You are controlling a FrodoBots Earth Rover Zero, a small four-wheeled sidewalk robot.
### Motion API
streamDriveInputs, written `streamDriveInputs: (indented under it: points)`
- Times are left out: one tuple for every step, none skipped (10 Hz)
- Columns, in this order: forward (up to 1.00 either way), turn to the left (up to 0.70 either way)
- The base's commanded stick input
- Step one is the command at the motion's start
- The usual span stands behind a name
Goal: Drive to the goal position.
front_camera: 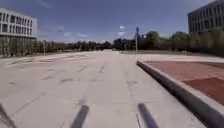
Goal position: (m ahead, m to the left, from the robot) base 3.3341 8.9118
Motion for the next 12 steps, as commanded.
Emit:
streamDriveInputs:
  points:
    - [0.7, -0.35]
    - [0.7, -0.35]
    - [0.7, -0.25]
    - [0.7, -0.06]
    - [0.7, 0.0]
    - [0.7, 0.0]
    - [0.7, 0.0]
    - [0.7, 0.0]
    - [0.7, 0.0]
    - [0.7, 0.0]
    - [0.7, 0.0]
    - [0.7, 0.0]
